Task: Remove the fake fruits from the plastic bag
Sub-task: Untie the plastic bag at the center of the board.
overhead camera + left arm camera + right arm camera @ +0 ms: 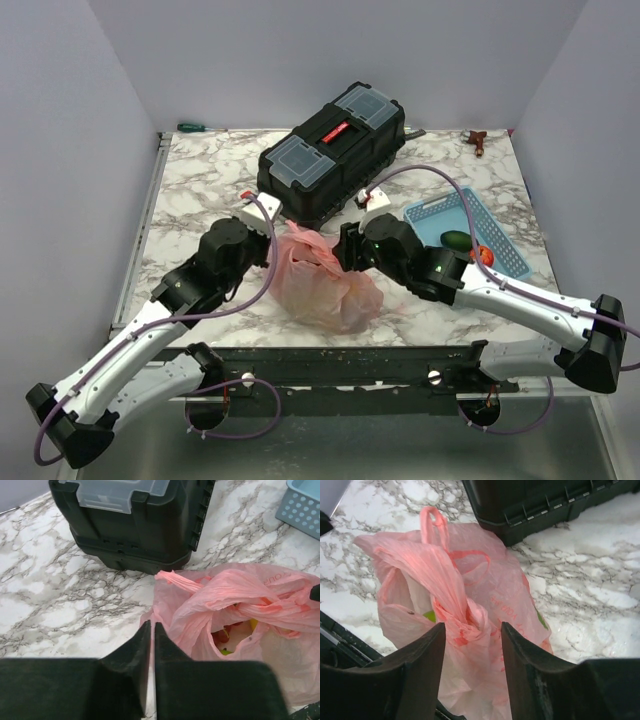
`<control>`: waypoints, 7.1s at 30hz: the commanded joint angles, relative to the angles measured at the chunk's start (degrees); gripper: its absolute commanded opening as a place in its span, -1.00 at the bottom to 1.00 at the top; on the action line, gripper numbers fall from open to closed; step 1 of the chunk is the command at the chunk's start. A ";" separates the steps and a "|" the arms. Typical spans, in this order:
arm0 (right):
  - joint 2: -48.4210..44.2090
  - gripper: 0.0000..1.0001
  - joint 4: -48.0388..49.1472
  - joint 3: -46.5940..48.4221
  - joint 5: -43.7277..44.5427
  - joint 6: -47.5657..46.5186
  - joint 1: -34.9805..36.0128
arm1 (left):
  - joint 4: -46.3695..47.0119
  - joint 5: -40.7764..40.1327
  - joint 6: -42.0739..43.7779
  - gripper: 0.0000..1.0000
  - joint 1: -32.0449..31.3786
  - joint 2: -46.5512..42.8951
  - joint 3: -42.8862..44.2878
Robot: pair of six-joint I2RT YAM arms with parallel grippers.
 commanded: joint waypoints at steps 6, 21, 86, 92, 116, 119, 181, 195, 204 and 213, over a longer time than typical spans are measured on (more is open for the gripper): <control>1.23 0.22 -3.59 2.54 -8.11 -2.39 0.07 | -1.87 11.24 0.08 0.68 0.04 7.78 3.68; 12.78 0.28 -9.03 10.34 -1.89 -0.70 3.04 | -1.28 19.51 2.34 -0.28 0.88 12.09 4.09; -3.50 0.47 -10.69 4.24 4.81 3.87 0.27 | -0.73 9.03 -2.29 -1.00 4.77 8.27 3.83; 1.20 0.55 -11.70 11.32 -0.60 -3.89 0.69 | 0.38 13.78 -2.64 -1.00 4.76 7.11 3.60; 11.52 -0.55 -7.18 8.86 22.73 3.64 4.16 | 1.58 10.34 -3.39 -1.00 4.78 5.42 3.19; 8.67 -0.74 -7.23 7.64 26.10 7.42 4.08 | 2.28 3.12 -3.76 -1.00 4.79 3.72 2.28; -6.29 -0.99 14.47 -6.97 -20.66 10.59 -9.12 | 6.49 -14.10 11.69 0.97 -10.78 11.98 6.89; -7.32 -0.99 10.28 -6.13 -10.94 9.12 -9.13 | 9.77 -32.94 13.16 -1.00 -9.45 8.41 6.38; 4.00 -0.99 7.54 9.69 -13.39 2.32 -9.30 | 18.27 -32.80 13.18 -1.00 -8.56 -3.59 0.24; 11.44 -0.86 0.32 23.91 -18.03 -0.39 -9.44 | 18.35 -9.98 9.71 -1.00 -8.56 -10.64 -3.22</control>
